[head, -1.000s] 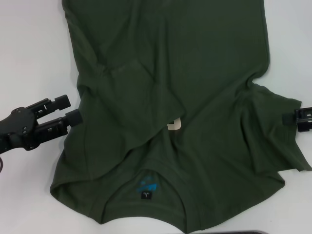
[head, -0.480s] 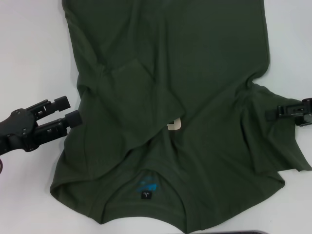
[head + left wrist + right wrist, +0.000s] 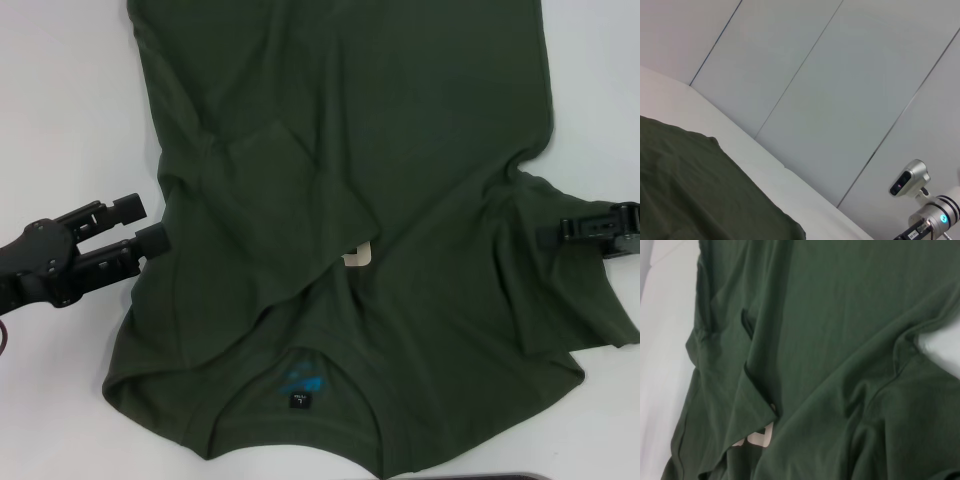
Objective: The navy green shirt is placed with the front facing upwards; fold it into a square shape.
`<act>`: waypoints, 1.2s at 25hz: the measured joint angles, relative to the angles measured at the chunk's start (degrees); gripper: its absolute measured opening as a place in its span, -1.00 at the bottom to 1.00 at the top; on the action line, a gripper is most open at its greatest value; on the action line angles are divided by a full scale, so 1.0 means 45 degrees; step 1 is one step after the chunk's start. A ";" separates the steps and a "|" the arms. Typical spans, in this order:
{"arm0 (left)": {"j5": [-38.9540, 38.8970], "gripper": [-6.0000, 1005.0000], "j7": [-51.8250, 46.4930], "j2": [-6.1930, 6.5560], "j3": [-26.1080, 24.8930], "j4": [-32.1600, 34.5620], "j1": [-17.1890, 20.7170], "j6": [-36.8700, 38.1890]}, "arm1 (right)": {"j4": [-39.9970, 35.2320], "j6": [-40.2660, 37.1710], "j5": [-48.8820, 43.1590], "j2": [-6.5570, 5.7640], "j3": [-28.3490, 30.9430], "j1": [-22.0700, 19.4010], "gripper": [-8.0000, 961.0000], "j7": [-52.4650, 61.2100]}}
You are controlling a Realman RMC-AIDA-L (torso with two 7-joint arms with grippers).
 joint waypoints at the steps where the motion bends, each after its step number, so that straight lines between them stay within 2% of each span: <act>1: 0.0000 0.62 -0.0001 0.0000 0.0000 0.0000 -0.0002 0.0014 | -0.0018 -0.0044 0.0037 -0.0009 0.0032 -0.0019 0.88 -0.0075; 4: 0.0000 0.62 -0.0004 0.0000 0.0001 -0.0004 -0.0003 0.0084 | -0.0024 -0.0145 0.0029 -0.0057 0.0006 -0.0001 0.85 -0.0146; 7: 0.0000 0.62 -0.0007 0.0000 0.0000 -0.0003 -0.0003 0.0102 | -0.0028 -0.0170 -0.0020 -0.0088 -0.0012 0.0040 0.43 -0.0096; 12: 0.0000 0.62 -0.0011 0.0000 -0.0032 0.0000 -0.0003 0.0116 | -0.0035 -0.0287 -0.0031 -0.0153 -0.0015 0.0040 -0.09 -0.0054; 23: 0.0000 0.62 -0.0018 0.0000 -0.0118 -0.0019 -0.0003 0.0132 | -0.0039 -0.0337 -0.0123 -0.0299 -0.0018 -0.0087 -0.51 0.0054; 25: 0.0000 0.62 -0.0018 0.0002 -0.0125 -0.0003 0.0015 0.0131 | -0.0079 -0.0469 -0.0332 -0.0371 0.0013 -0.0089 -0.66 0.0068; 29: 0.0000 0.61 -0.0018 0.0028 -0.0165 0.0001 0.0056 0.0130 | -0.1015 -0.0756 -0.0826 -0.0508 0.0133 -0.0236 -0.94 0.0670; 30: 0.0000 0.61 -0.0018 0.0030 -0.0190 0.0000 0.0063 0.0129 | -0.1263 -0.0812 -0.0861 -0.0522 0.0166 -0.0285 -0.94 0.0818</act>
